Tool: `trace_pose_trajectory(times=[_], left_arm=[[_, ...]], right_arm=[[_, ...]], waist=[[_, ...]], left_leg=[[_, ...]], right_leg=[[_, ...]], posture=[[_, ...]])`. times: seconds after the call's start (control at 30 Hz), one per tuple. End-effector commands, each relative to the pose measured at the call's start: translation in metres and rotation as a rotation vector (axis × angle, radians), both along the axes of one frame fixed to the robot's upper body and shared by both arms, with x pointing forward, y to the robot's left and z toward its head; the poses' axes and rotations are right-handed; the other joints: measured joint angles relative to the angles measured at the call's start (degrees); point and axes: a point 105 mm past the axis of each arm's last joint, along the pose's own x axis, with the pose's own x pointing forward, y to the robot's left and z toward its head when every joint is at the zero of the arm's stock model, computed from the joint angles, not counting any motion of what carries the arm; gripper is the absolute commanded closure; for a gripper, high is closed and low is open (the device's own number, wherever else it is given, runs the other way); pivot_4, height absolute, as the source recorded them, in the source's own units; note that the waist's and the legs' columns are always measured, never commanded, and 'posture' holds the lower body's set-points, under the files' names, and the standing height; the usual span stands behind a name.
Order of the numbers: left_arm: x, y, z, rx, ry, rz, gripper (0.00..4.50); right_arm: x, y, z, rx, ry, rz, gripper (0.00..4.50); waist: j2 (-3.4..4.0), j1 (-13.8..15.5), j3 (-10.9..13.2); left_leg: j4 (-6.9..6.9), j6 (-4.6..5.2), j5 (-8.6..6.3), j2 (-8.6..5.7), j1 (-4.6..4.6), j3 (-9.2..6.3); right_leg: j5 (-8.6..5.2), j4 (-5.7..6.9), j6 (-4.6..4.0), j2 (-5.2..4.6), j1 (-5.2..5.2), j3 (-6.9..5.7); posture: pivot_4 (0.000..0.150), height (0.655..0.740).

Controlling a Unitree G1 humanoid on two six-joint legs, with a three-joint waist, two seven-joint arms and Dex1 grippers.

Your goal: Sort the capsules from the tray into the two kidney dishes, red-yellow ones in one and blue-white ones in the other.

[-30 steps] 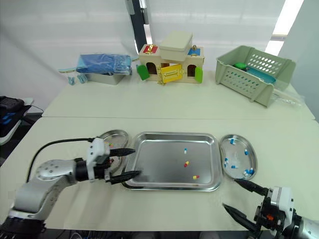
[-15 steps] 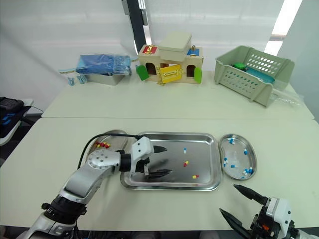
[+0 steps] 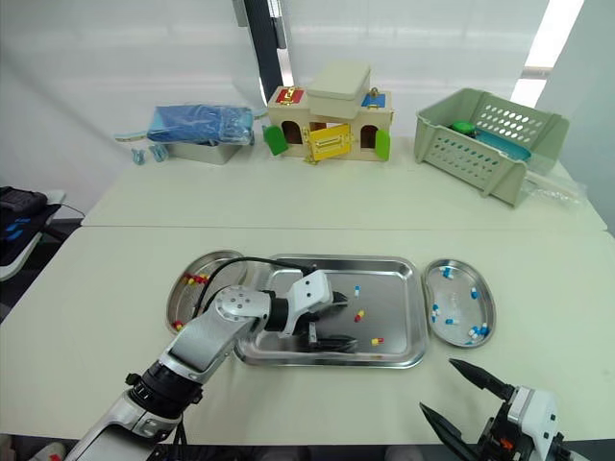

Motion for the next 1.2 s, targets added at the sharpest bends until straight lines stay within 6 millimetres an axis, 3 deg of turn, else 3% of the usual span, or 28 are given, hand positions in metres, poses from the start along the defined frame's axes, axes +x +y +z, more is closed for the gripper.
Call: trace_pose_trajectory(times=[0.03, 0.53, 0.67, 0.9, 0.93, 1.1, 1.2], left_arm=[[0.0, -0.007, 0.0, 0.002, -0.019, -0.015, 0.0], [0.003, -0.015, -0.005, 0.028, -0.024, -0.004, 0.0], [0.001, -0.015, -0.008, 0.034, -0.026, -0.007, 0.89], [0.002, -0.017, -0.008, 0.037, -0.044, -0.012, 3.06], [0.002, -0.017, -0.007, 0.037, -0.046, -0.012, 3.06], [0.002, -0.016, -0.009, 0.041, -0.05, -0.012, 4.3], [0.0, -0.015, -0.01, 0.042, -0.052, -0.018, 4.45]], right_arm=[[-0.003, 0.004, 0.007, 0.009, -0.036, -0.004, 0.05], [-0.002, 0.004, 0.006, 0.023, -0.042, -0.046, 0.05], [-0.001, 0.003, 0.006, 0.022, -0.043, -0.055, 0.0], [-0.001, 0.003, 0.006, 0.022, -0.041, -0.06, 0.0], [-0.001, 0.002, 0.006, 0.022, -0.04, -0.061, 0.0], [-0.001, 0.002, 0.006, 0.021, -0.037, -0.064, 0.0], [0.0, 0.0, 0.006, 0.017, -0.038, -0.065, 0.0]], waist=[[0.0, 0.04, 0.0], [0.02, 0.05, -0.02], [0.03, 0.05, -0.02], [0.05, 0.05, -0.04], [0.05, 0.05, -0.04], [0.07, 0.05, -0.05], [0.08, 0.04, -0.06]], left_leg=[[0.0, 0.0, 0.0, 0.0, 0.0, 0.0], [0.01, 0.0, 0.0, 0.0, 0.0, -0.01], [0.01, 0.0, 0.0, 0.0, 0.0, -0.01], [0.01, -0.01, 0.0, 0.0, 0.0, -0.01], [0.01, -0.01, 0.0, 0.0, 0.0, -0.01], [0.01, -0.01, 0.0, 0.0, 0.01, -0.01], [0.01, -0.01, 0.0, 0.0, 0.01, -0.01]], right_leg=[[0.0, 0.01, 0.0, 0.0, 0.0, 0.0], [0.0, 0.0, 0.0, 0.0, 0.01, 0.0], [0.0, 0.0, 0.0, 0.0, 0.01, 0.0], [0.0, 0.0, 0.0, 0.0, 0.02, 0.0], [0.0, 0.0, 0.0, 0.0, 0.02, 0.0], [0.0, 0.0, 0.0, 0.0, 0.02, 0.0], [0.0, 0.0, 0.0, 0.0, 0.02, 0.0]], posture=[[0.15, 0.74], [0.15, 0.74], [0.15, 0.74], [0.15, 0.74], [0.15, 0.74], [0.15, 0.74], [0.15, 0.74]])
